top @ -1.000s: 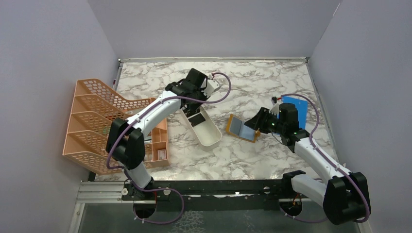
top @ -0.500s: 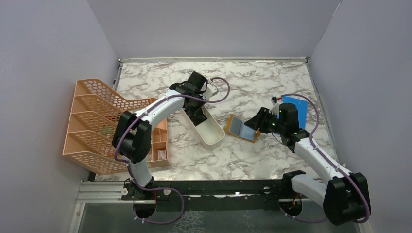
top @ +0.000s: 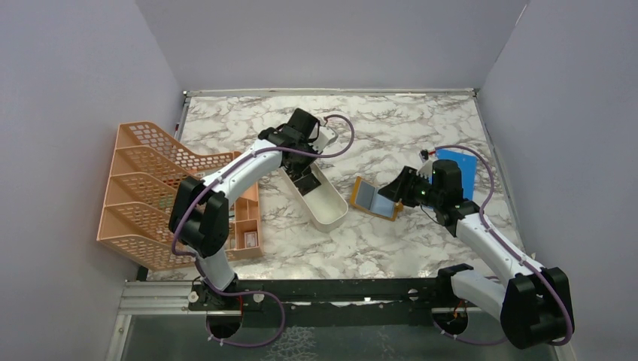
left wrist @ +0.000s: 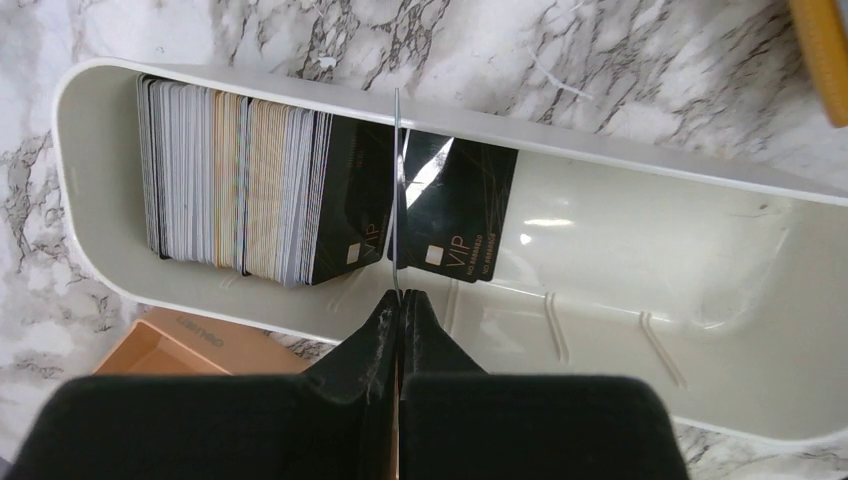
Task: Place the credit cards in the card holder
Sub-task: Pick up the credit card from the storage box, then insert the credit card into the card holder.
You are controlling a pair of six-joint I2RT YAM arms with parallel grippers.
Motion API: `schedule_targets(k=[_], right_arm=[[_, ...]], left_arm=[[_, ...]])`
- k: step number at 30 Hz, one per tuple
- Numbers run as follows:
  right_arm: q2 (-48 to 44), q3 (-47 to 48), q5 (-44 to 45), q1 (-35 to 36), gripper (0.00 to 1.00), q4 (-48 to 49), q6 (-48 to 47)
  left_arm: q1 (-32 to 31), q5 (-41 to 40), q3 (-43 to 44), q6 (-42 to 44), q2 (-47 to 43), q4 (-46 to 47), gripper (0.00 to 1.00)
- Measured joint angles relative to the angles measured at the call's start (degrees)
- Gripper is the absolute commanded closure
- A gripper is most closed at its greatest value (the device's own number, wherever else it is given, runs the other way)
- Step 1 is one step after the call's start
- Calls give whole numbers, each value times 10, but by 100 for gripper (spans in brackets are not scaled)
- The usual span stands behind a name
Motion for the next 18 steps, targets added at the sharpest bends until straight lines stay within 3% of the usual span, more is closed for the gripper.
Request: schedule_targets(k=[8,18], right_arm=[[-2,0,-2,0,48,-9,-6],[-29,-7,12,0,48,-46,-13]], left_arm=[[0,79,12,-60,-64,10,100],[-16,267,5,-200,-77,83,100]])
